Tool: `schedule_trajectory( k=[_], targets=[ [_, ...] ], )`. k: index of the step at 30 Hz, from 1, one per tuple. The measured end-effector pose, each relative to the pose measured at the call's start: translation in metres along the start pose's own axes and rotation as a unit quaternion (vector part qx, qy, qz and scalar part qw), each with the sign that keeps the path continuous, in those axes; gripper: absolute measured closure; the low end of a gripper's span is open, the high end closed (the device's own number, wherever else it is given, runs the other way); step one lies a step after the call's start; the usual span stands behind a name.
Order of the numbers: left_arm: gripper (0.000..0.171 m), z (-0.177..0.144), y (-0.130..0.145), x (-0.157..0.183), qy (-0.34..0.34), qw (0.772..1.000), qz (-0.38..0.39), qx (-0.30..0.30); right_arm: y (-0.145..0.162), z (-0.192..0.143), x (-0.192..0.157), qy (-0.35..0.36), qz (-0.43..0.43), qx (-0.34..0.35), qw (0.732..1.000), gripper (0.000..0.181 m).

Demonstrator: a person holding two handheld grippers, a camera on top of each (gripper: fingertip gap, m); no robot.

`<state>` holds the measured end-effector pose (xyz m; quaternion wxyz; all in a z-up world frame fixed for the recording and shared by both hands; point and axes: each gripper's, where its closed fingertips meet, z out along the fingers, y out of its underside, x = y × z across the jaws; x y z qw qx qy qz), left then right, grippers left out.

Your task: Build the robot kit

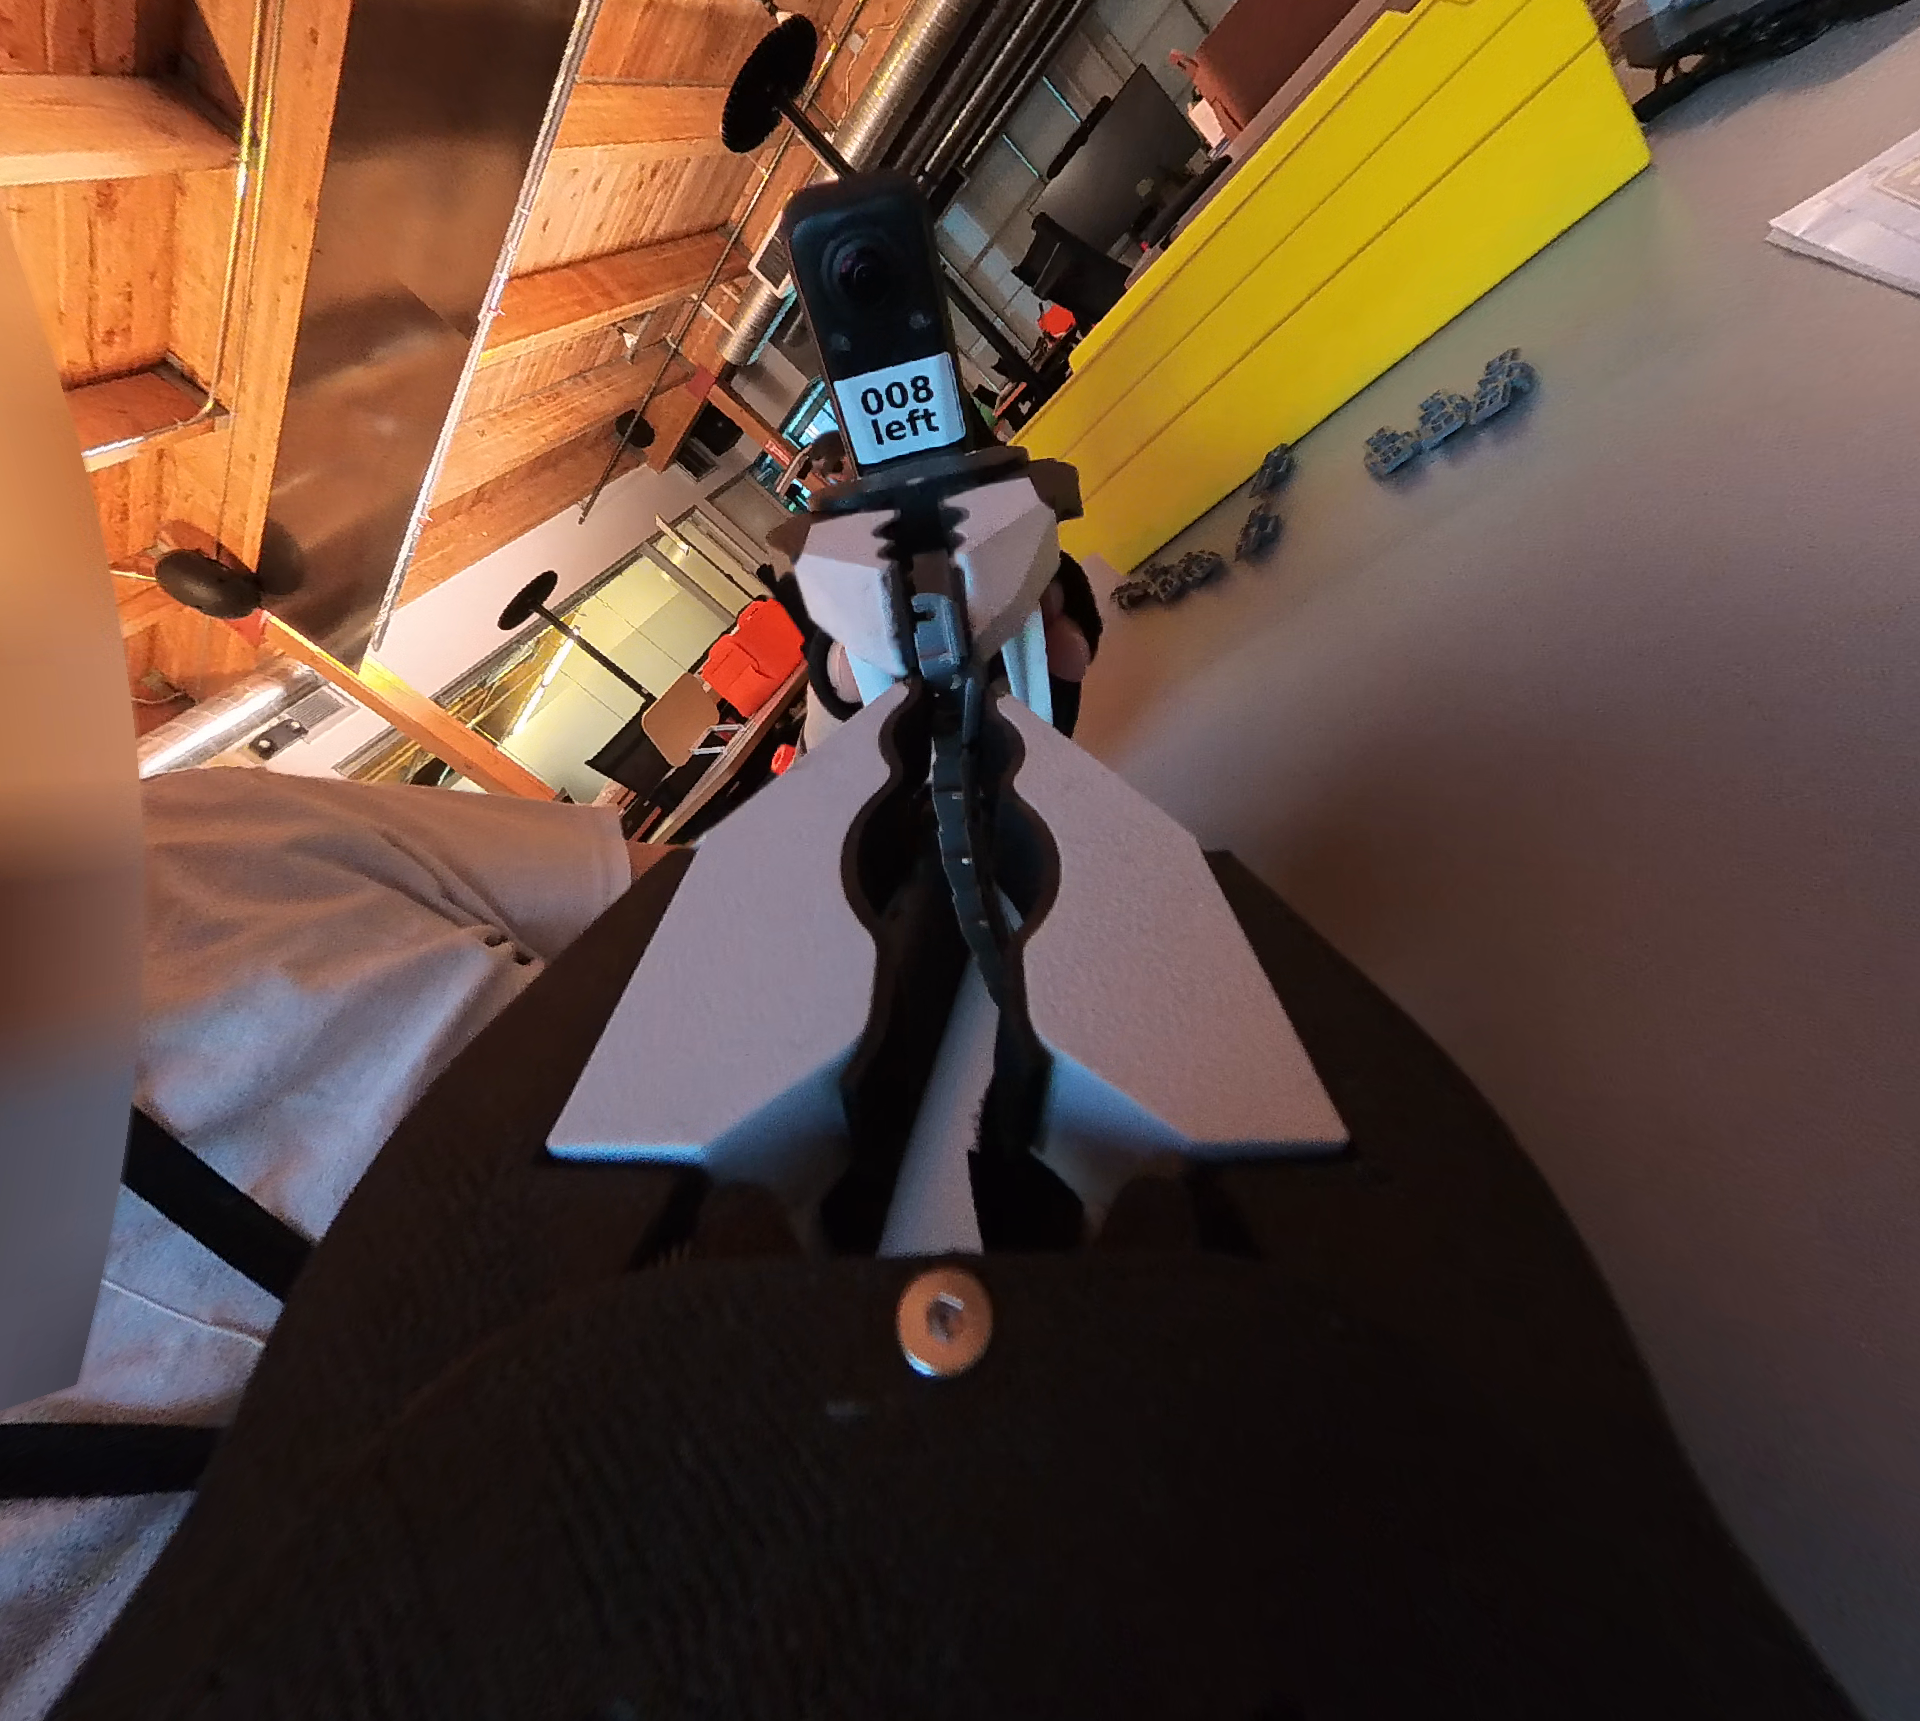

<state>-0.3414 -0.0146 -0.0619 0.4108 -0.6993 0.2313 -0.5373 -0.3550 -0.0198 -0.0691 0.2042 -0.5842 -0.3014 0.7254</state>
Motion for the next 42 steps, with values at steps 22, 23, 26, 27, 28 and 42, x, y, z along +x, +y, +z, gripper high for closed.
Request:
schedule_trajectory(
  k=[22,23,26,27,28,42],
  targets=[
    [0.165,0.002,0.000,0.005,-0.043,0.994,0.104,0.000,0.001,-0.001,-0.007,-0.005,-0.047,-0.007,0.999,0.176],
    [0.165,0.001,0.002,0.004,-0.052,0.992,0.118,-0.004,0.003,-0.001,-0.006,0.004,-0.064,-0.012,0.998,0.177],
    [0.165,0.000,0.006,0.001,-0.078,0.985,0.156,-0.010,0.006,0.001,-0.002,0.014,-0.059,-0.024,0.998,0.177],
    [0.165,-0.001,0.006,0.001,-0.082,0.983,0.162,-0.008,0.006,0.001,-0.002,0.015,-0.061,-0.025,0.998,0.177],
    [0.165,-0.001,0.006,0.001,-0.086,0.981,0.171,-0.009,0.007,0.001,-0.002,0.016,-0.063,-0.026,0.998,0.177],
    [0.162,0.000,0.008,0.002,-0.122,0.959,0.256,-0.010,0.009,0.000,-0.006,0.022,-0.086,-0.027,0.996,0.177]
  ],
)
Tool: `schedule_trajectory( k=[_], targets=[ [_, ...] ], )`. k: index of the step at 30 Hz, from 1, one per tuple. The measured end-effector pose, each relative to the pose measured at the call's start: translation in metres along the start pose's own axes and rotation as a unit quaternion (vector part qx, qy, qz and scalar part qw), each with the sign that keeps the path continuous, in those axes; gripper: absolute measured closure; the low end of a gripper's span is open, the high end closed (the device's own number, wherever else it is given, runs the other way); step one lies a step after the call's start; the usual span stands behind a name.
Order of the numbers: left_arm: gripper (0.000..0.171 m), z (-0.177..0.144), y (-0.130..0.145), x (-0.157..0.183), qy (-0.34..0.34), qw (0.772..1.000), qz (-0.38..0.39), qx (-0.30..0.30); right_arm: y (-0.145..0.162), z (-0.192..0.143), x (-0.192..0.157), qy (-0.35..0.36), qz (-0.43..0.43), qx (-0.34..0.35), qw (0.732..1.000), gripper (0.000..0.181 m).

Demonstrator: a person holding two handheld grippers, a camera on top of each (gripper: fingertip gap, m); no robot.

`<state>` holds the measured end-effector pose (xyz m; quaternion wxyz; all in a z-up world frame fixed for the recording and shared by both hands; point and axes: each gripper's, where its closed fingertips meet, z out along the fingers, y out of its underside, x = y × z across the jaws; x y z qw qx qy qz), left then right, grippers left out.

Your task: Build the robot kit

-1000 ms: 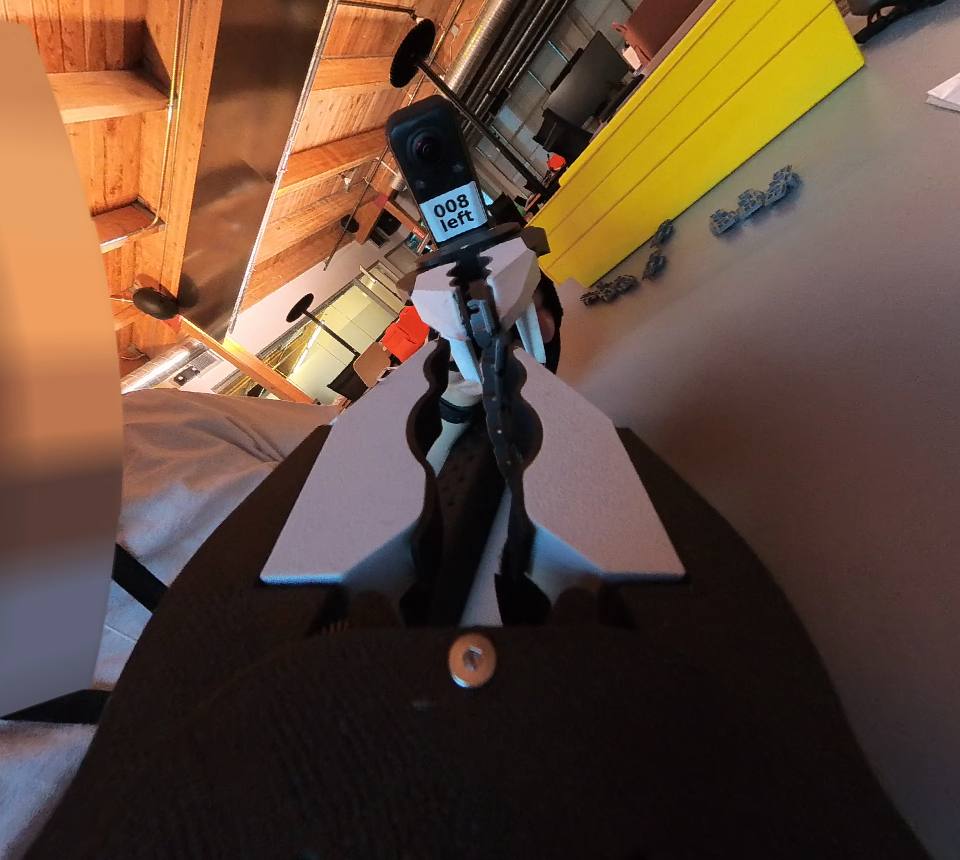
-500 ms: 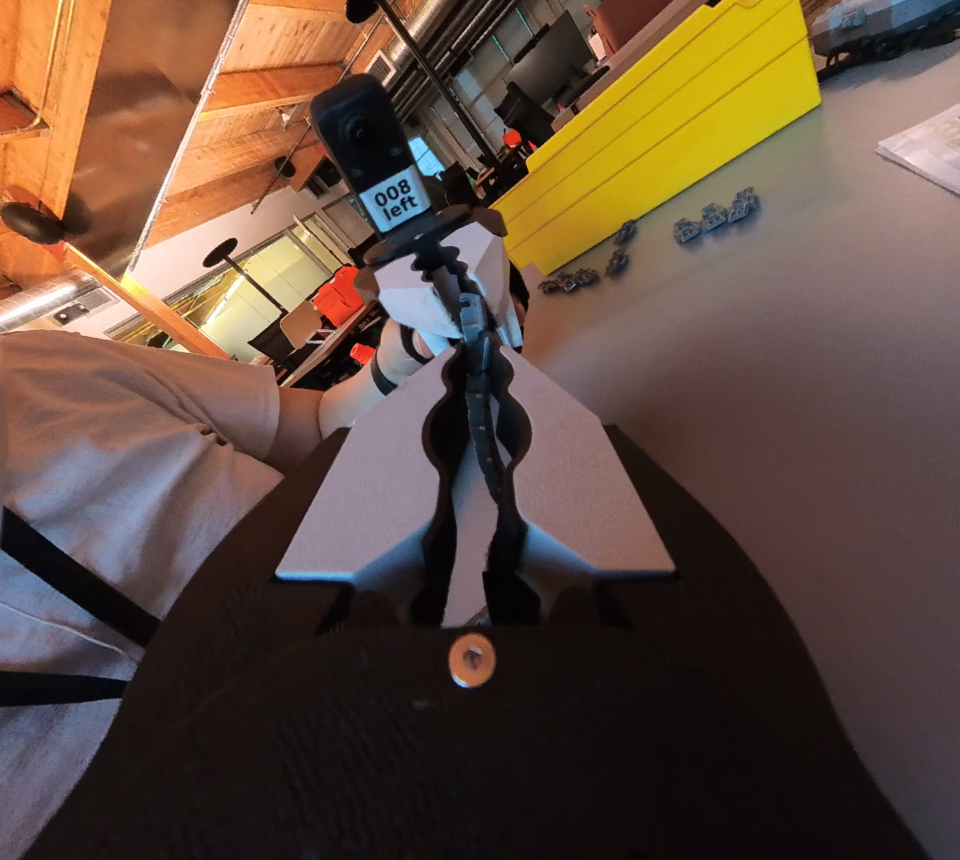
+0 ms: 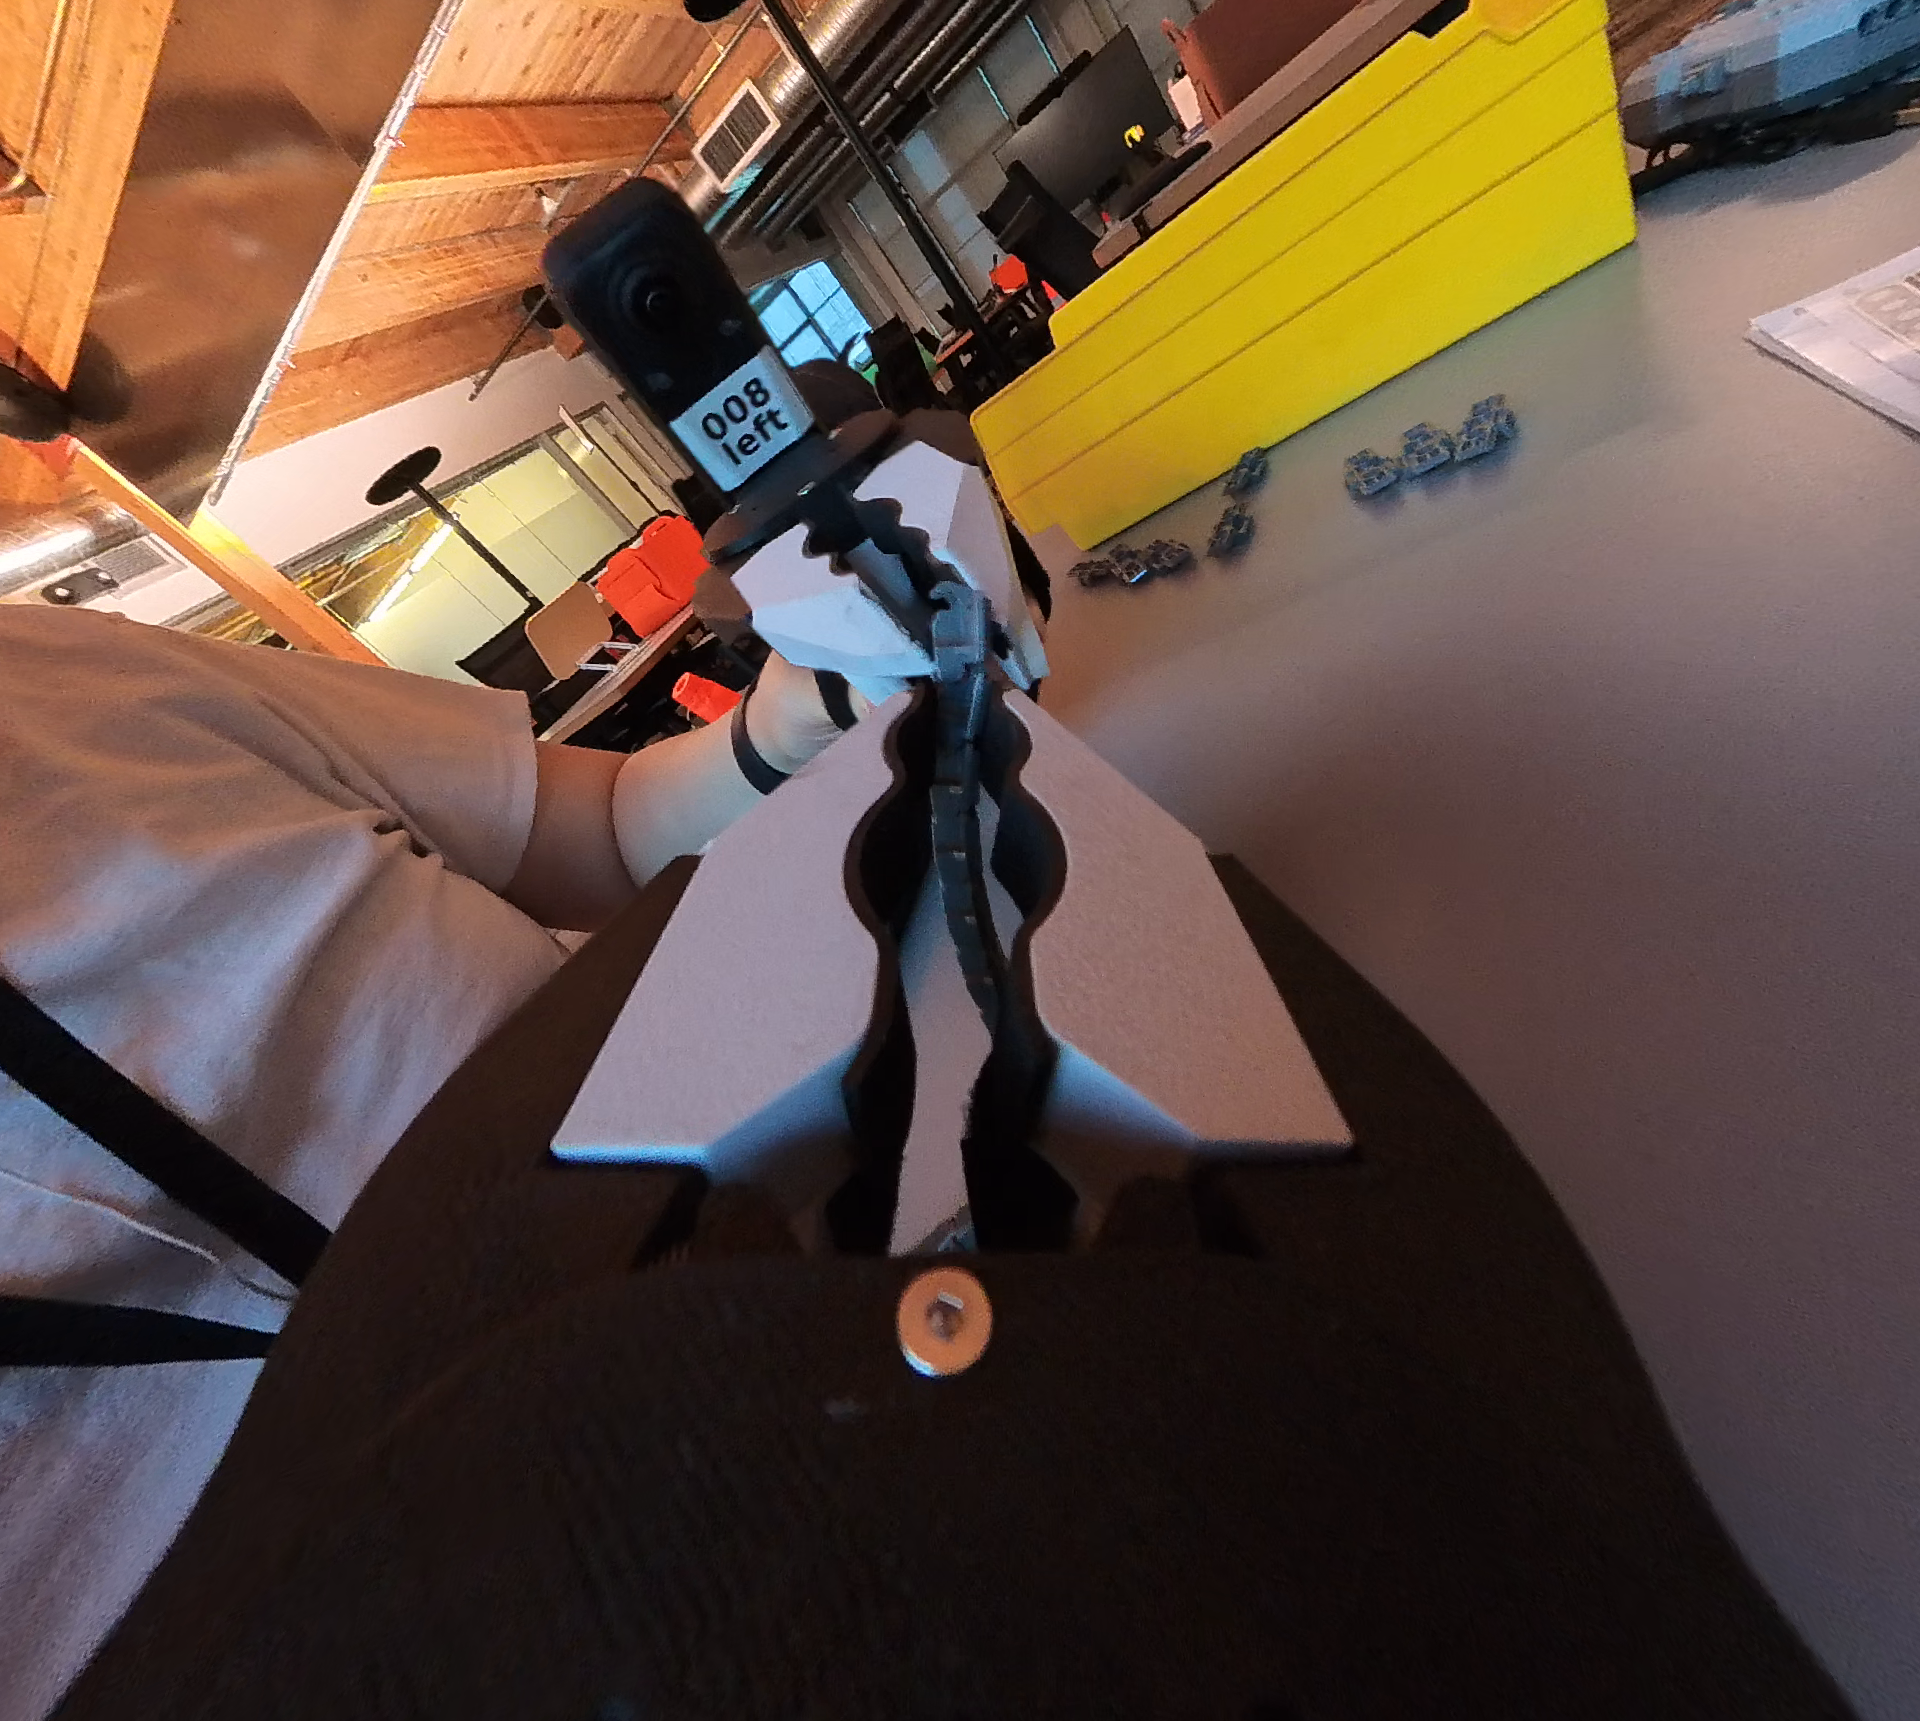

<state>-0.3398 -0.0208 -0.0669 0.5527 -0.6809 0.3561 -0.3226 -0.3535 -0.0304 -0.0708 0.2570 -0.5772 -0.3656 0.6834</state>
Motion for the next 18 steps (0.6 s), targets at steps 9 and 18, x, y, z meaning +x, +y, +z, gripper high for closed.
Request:
schedule_trajectory(
  k=[9,18],
  targets=[
    [0.162,-0.001,0.005,-0.002,-0.038,0.997,0.070,-0.015,0.004,0.002,0.003,0.031,-0.031,-0.012,0.999,0.176],
    [0.161,-0.003,-0.003,0.008,-0.010,0.997,0.070,0.016,0.003,0.001,-0.009,-0.005,-0.035,-0.005,0.999,0.177]
  ],
)
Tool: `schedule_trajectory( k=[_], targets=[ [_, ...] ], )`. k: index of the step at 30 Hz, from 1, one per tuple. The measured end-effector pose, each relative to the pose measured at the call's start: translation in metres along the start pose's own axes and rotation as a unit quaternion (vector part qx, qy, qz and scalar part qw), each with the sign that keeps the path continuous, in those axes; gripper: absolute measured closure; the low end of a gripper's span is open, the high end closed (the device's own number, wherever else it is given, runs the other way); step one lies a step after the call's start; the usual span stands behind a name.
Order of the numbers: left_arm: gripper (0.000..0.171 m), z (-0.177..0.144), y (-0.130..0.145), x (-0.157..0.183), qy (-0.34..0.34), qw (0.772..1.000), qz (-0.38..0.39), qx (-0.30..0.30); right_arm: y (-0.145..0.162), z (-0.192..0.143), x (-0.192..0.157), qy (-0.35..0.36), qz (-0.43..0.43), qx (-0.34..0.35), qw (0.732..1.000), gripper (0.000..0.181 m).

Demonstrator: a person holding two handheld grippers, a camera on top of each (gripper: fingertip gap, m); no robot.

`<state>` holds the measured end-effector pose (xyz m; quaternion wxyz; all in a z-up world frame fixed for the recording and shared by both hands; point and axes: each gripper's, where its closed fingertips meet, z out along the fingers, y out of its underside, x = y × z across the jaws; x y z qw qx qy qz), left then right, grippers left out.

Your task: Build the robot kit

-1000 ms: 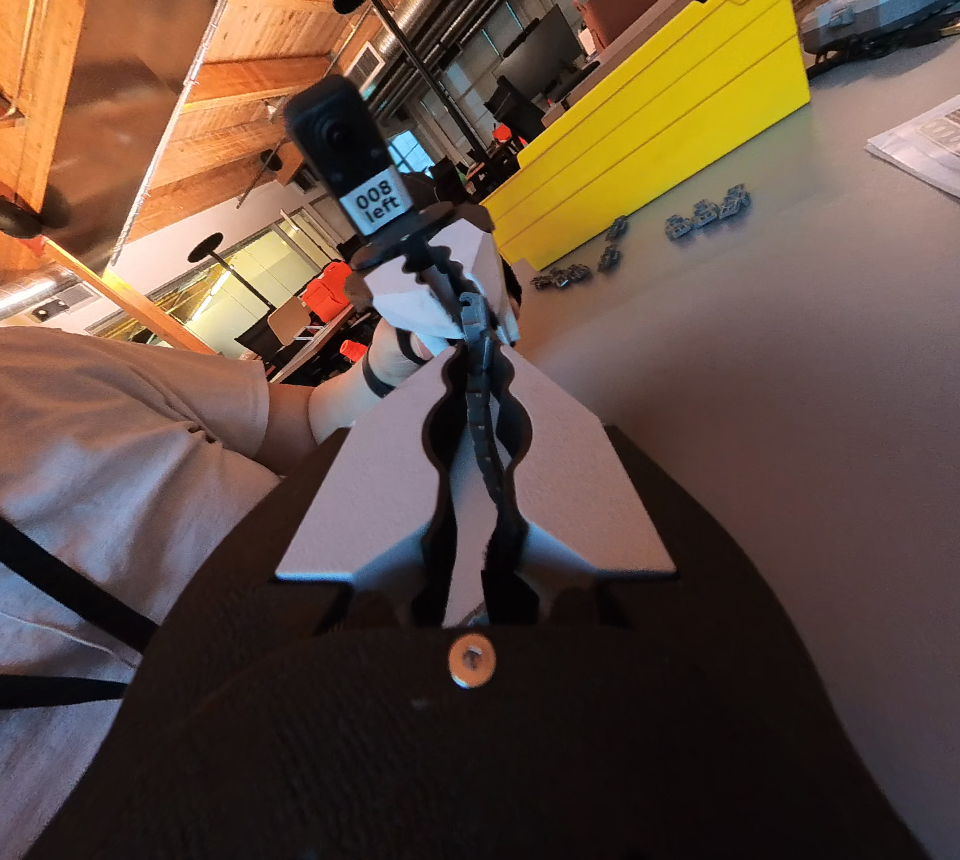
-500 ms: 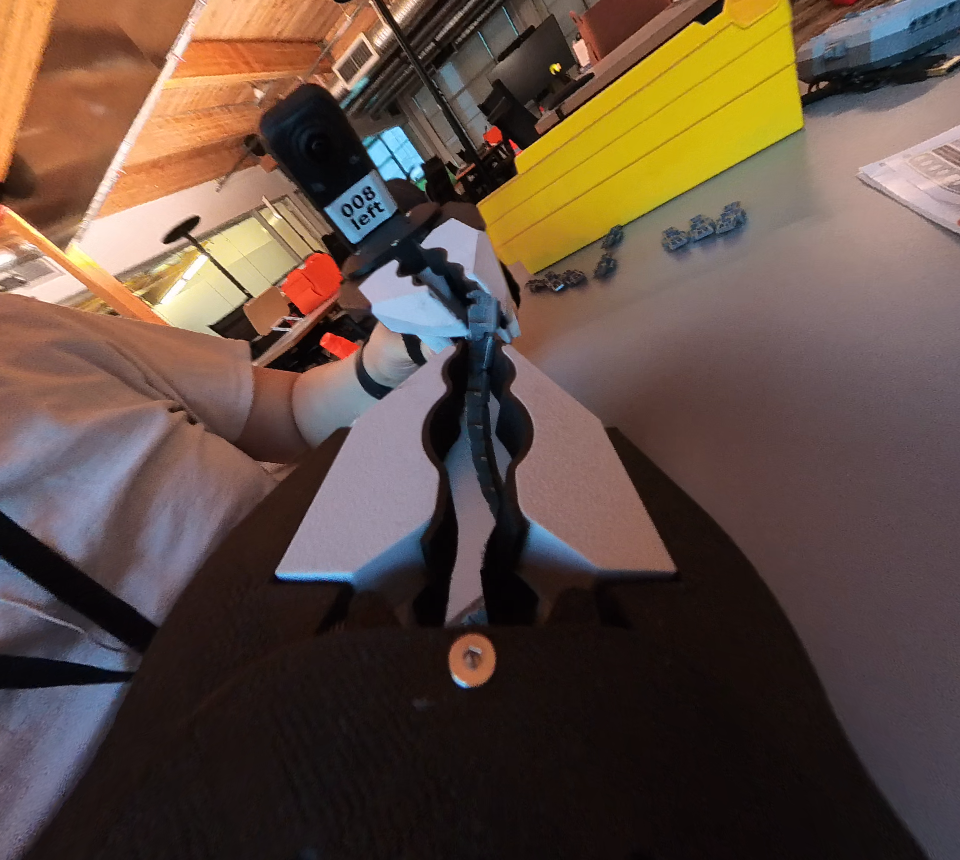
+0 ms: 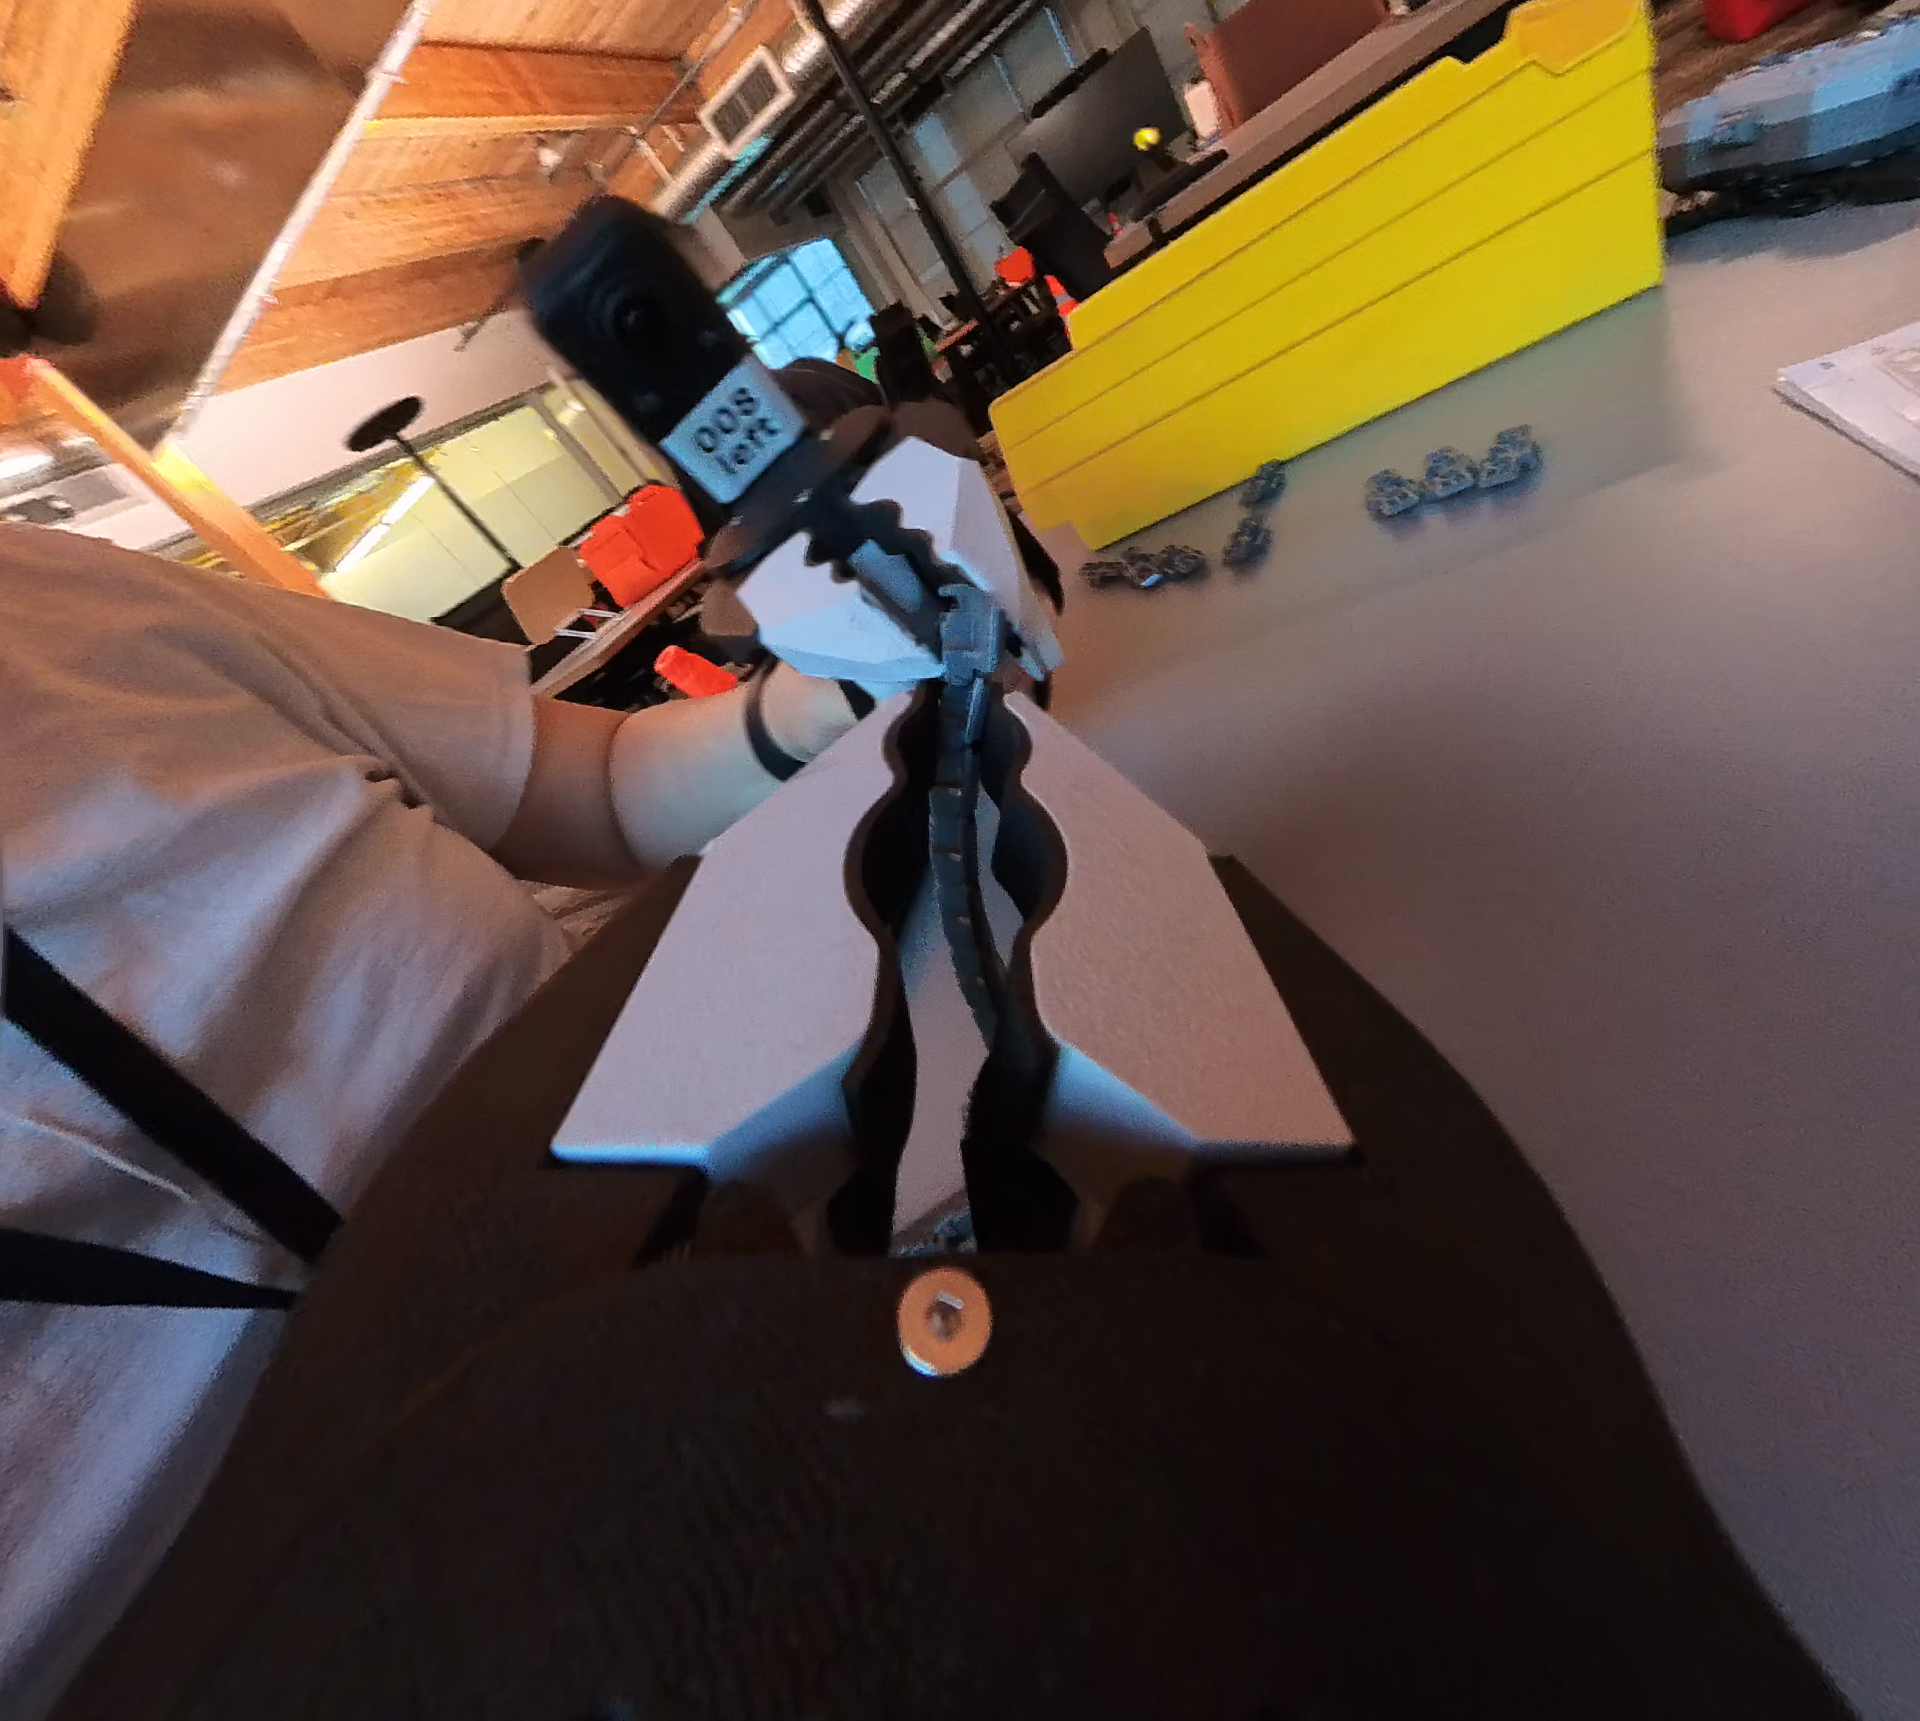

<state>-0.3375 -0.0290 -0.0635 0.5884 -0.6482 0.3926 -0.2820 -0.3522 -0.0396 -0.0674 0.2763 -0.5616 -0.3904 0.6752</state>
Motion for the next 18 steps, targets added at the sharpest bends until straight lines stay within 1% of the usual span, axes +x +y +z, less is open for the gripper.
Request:
schedule_trajectory(
  k=[3,5,7,10,15,18],
  targets=[
    [0.162,-0.0017,-0.0038,0.0054,0.034,0.999,-0.036,0.021,-0.0002,0.0002,-0.0068,-0.024,0.000,0.001,1.000,0.177],
    [0.161,-0.0016,-0.0025,0.0045,0.034,0.998,-0.039,0.019,-0.0004,0.0006,-0.0069,-0.023,-0.002,0.002,1.000,0.177],
    [0.162,-0.0018,-0.0036,0.0050,0.049,0.996,-0.070,0.028,-0.0012,0.0004,-0.0079,-0.029,-0.001,0.004,1.000,0.177],
    [0.162,-0.0016,-0.0044,0.0046,0.047,0.996,-0.069,0.027,-0.0013,0.0003,-0.0071,-0.031,0.002,0.004,0.999,0.177],
    [0.162,0.0002,-0.0070,0.0017,0.027,0.998,-0.048,0.024,-0.0054,-0.0002,-0.0020,-0.042,0.040,0.016,0.998,0.176],
    [0.162,-0.0001,-0.0080,0.0025,0.031,0.997,-0.062,0.027,-0.0052,-0.0010,-0.0048,-0.061,0.056,0.013,0.996,0.173]
  ],
)
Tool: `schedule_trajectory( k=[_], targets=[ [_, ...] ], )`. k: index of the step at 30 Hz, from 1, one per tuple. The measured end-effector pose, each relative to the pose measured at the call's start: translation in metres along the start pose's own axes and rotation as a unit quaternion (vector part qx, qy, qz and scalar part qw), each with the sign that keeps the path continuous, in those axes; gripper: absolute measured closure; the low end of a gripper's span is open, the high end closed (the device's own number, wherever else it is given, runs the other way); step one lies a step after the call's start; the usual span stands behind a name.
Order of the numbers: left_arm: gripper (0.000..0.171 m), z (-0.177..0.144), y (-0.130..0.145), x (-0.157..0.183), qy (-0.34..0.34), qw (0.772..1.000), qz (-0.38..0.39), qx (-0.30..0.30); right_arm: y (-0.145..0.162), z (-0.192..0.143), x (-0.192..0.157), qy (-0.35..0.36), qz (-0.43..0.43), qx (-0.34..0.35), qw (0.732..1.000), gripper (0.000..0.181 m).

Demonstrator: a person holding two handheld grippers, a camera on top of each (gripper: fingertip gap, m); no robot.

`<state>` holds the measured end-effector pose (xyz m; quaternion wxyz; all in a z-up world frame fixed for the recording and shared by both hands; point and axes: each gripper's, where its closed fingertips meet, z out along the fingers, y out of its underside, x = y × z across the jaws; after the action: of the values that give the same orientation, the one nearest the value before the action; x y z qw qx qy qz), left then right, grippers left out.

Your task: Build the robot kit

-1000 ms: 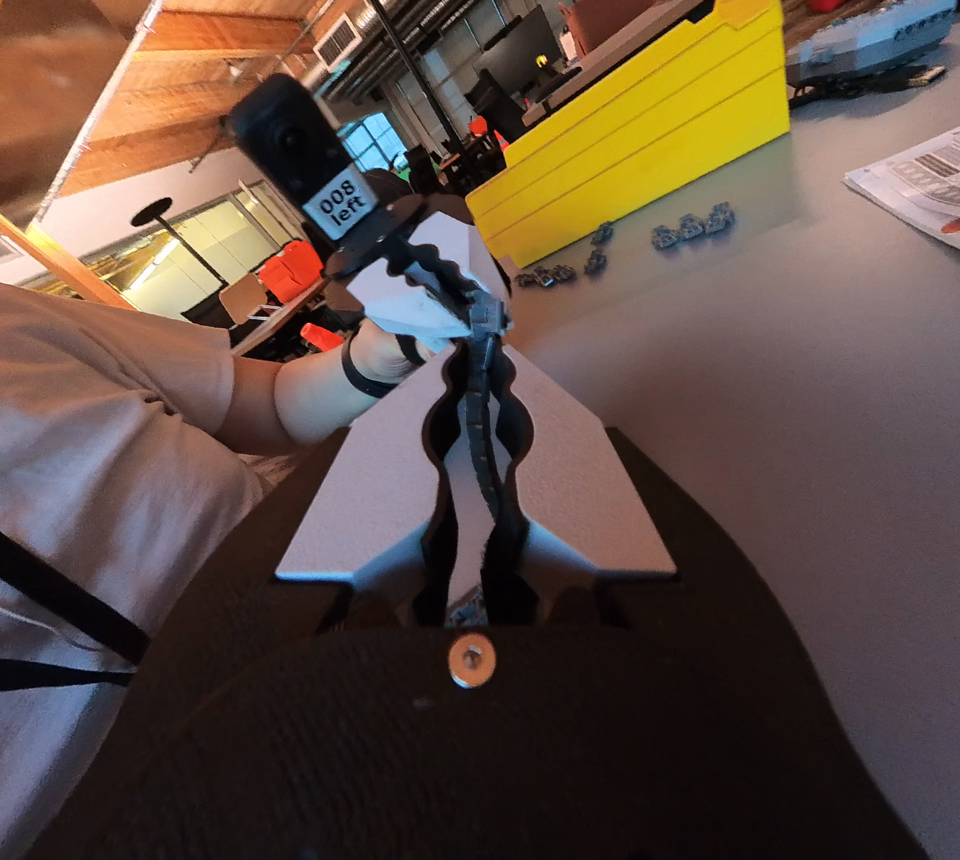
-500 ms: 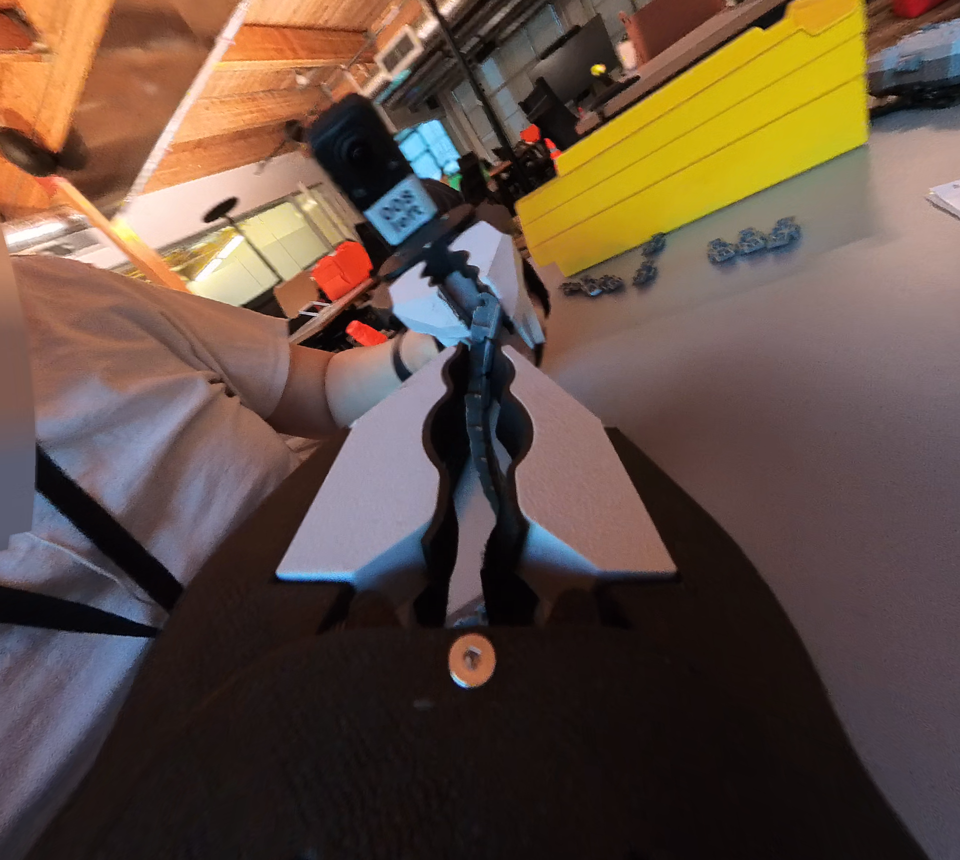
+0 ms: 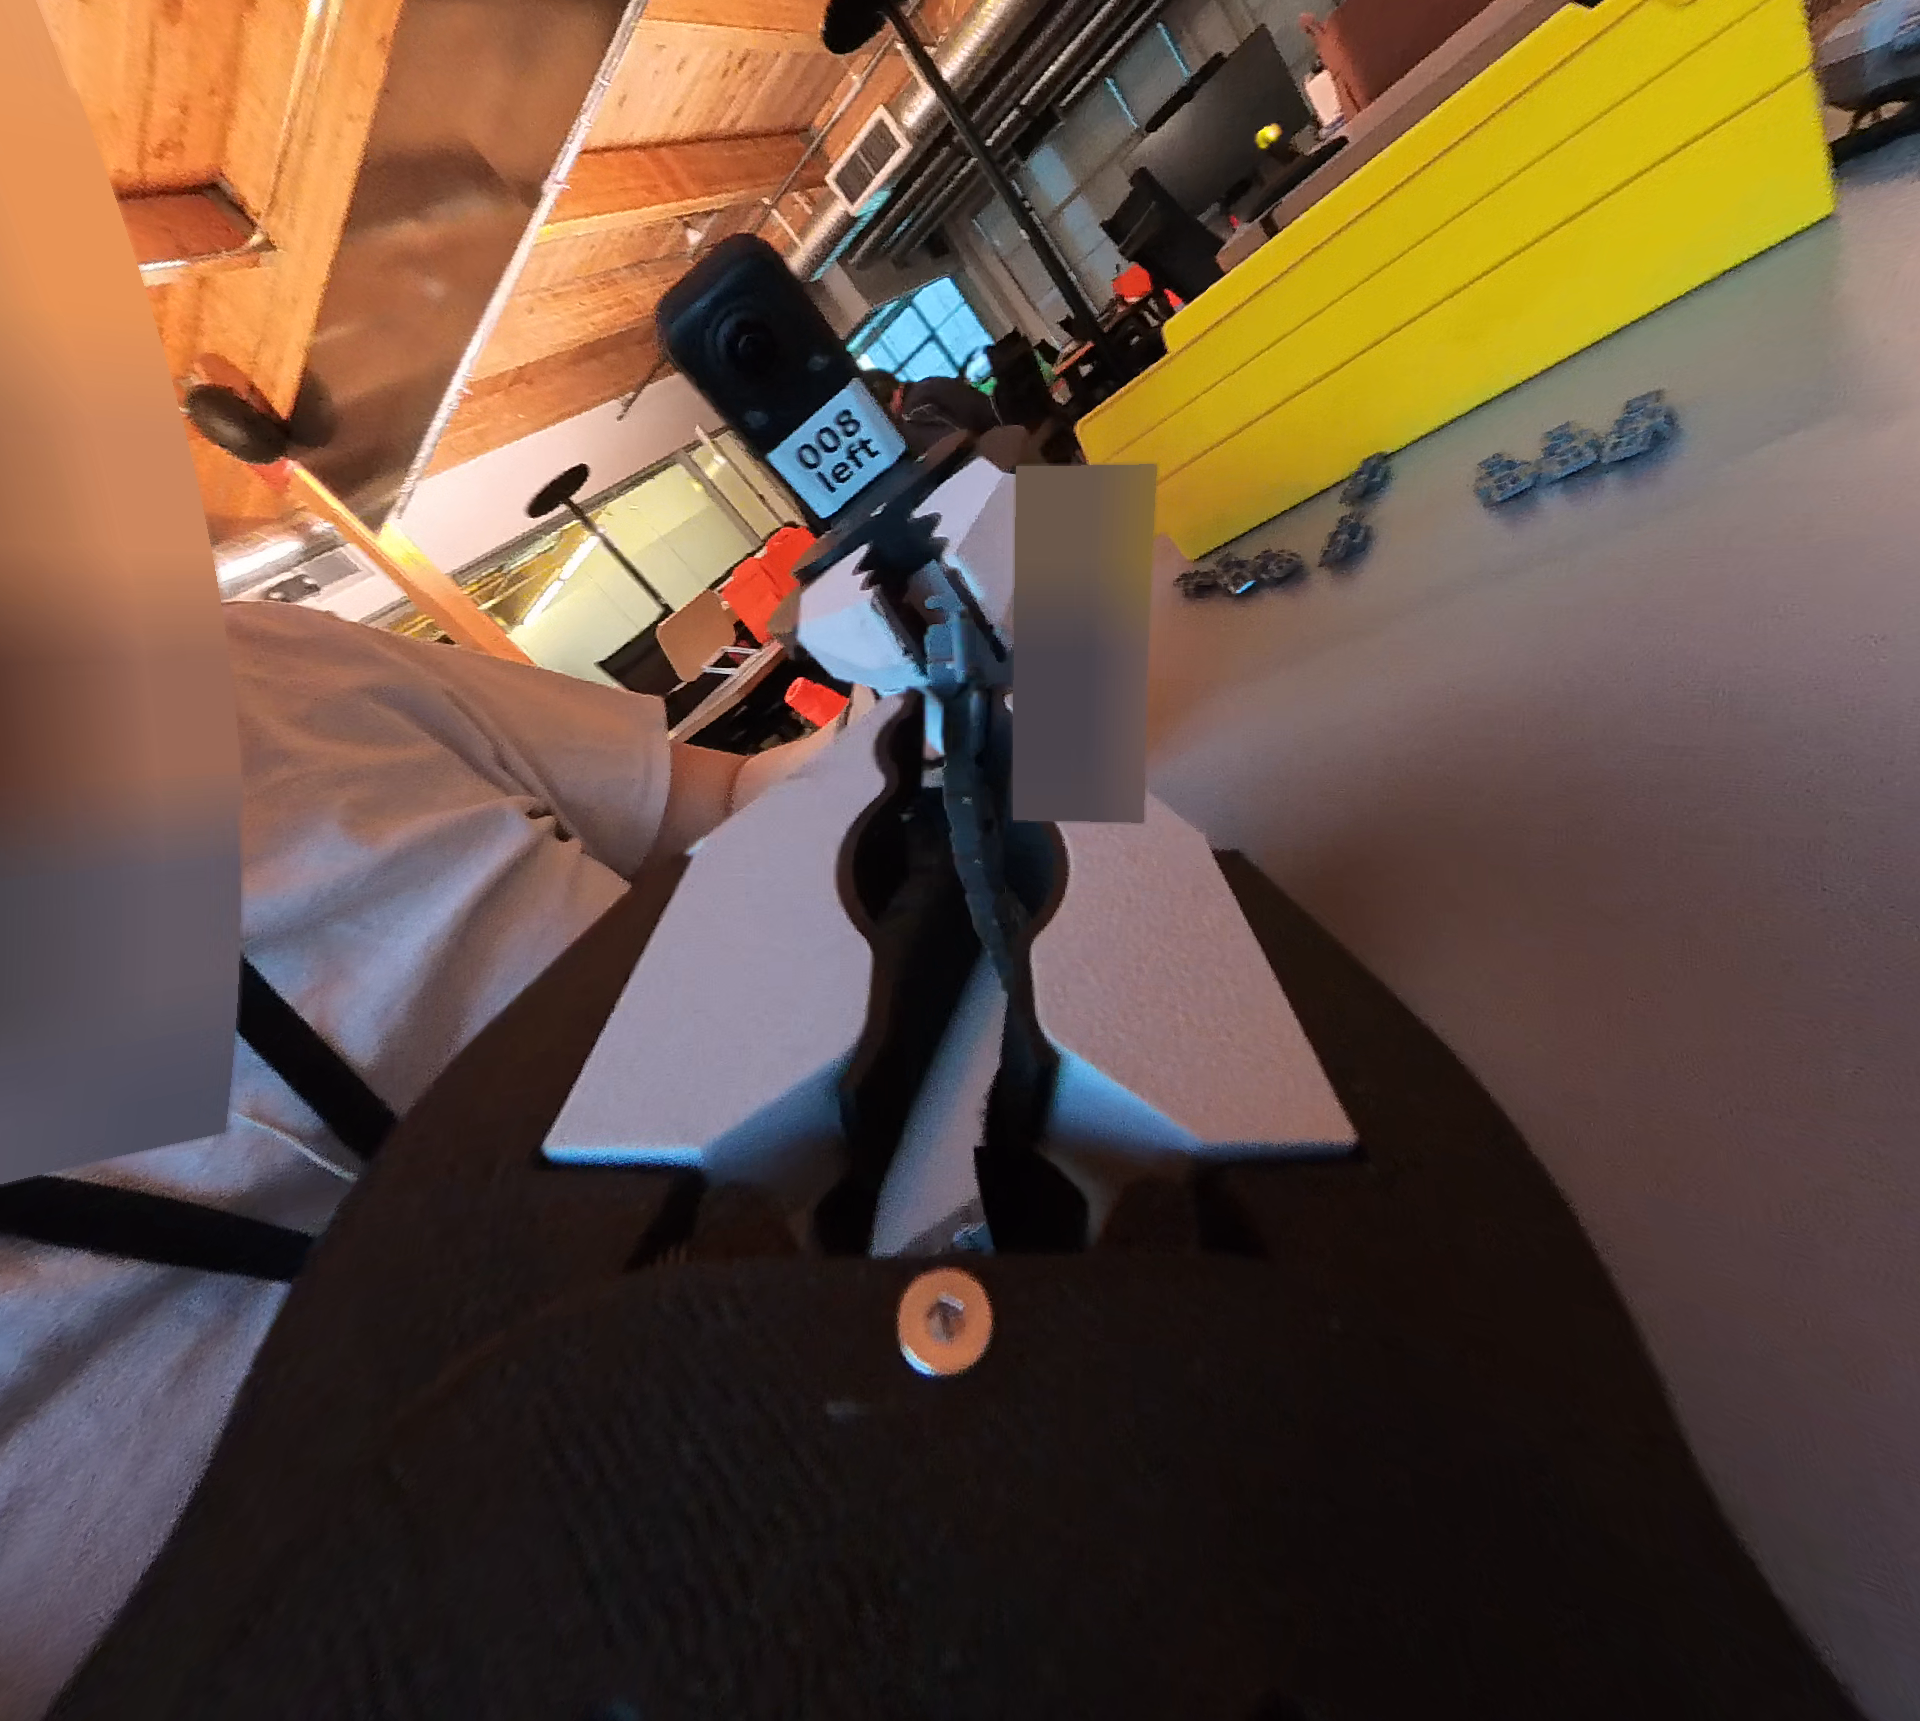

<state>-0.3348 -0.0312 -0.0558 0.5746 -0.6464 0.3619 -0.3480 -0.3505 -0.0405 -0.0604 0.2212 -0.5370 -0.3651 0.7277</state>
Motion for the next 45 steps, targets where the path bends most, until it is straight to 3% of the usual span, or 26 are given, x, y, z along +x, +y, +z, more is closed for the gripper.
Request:
schedule_trajectory(
  k=[2,5,13,22,32,38,45],
  targets=[
    [0.162,-0.001,0.003,-0.003,-0.004,1.000,-0.006,-0.010,0.000,0.000,-0.003,-0.019,0.015,0.002,1.000,0.156],
    [0.163,0.000,-0.003,0.002,0.012,1.000,-0.019,0.006,-0.002,0.000,-0.004,-0.031,0.031,0.003,0.999,0.169],
    [0.163,0.000,-0.006,0.004,0.025,0.999,-0.040,0.015,-0.004,-0.002,-0.009,-0.070,0.079,0.007,0.994,0.165],
    [0.163,-0.001,-0.009,0.007,0.065,0.990,-0.119,0.030,-0.004,-0.003,-0.010,-0.087,0.104,0.002,0.991,0.172],
    [0.158,-0.003,-0.011,0.003,0.101,0.974,-0.198,0.043,-0.006,-0.004,-0.011,-0.090,0.094,0.011,0.991,0.174],
    [0.152,-0.010,-0.017,-0.005,0.125,0.952,-0.271,0.071,-0.012,-0.008,-0.010,-0.090,0.097,0.032,0.991,0.175],
    [0.147,-0.001,-0.002,-0.001,0.136,0.938,-0.317,0.032,-0.013,-0.007,-0.006,-0.072,0.078,0.038,0.994,0.175]
  ],
)
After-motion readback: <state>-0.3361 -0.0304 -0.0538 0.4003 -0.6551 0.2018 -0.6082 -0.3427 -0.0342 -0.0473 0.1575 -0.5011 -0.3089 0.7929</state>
